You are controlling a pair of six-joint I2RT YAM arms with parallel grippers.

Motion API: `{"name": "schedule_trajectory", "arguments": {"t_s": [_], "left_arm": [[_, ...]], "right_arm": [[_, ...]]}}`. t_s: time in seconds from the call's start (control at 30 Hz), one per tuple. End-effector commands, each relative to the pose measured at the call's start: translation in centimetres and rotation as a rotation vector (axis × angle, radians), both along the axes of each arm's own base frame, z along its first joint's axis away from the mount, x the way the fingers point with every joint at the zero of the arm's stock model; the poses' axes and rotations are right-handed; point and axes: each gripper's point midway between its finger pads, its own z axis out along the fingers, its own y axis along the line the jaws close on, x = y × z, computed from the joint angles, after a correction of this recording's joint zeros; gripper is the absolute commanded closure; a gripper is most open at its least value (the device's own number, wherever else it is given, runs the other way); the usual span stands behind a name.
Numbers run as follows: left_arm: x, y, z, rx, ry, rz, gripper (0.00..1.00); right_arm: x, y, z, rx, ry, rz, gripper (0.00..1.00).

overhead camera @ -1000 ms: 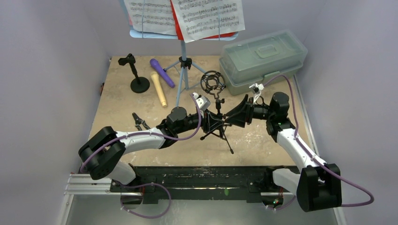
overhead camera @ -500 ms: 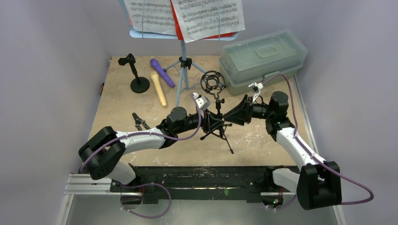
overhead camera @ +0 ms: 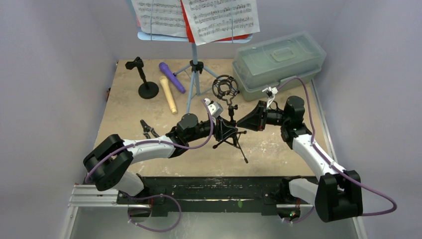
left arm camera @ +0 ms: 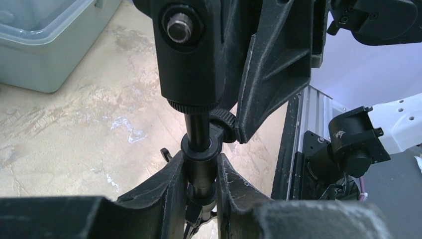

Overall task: Pack up the instrument practice props
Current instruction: Unscrew the knob on the microphone stand.

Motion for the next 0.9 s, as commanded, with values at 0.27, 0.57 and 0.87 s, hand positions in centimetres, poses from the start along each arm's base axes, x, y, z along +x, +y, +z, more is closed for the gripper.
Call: {"name": "schedule_trajectory", "arguments": {"t_s": [0.27,0.57,0.87], "left_arm": [[0.7,-0.6,4.3,-0.095,-0.105,-0.001,1.0],[0.6,-0.6,4.2,-0.09,-0.105,-0.006,1.0],[0.6,-0.7,4.2,-0.086,-0.106,-0.008,1.0]], "right_arm": [[-0.5,-0.2,1.2,-0.102,-0.403,0.107,0.99],[-1.6,-0.8,-1.3,-0.415,-0.936,0.358,0.9],[-2.4,-1.1,-1.6,-0.446,-0.98,0.37,0.5]]}}
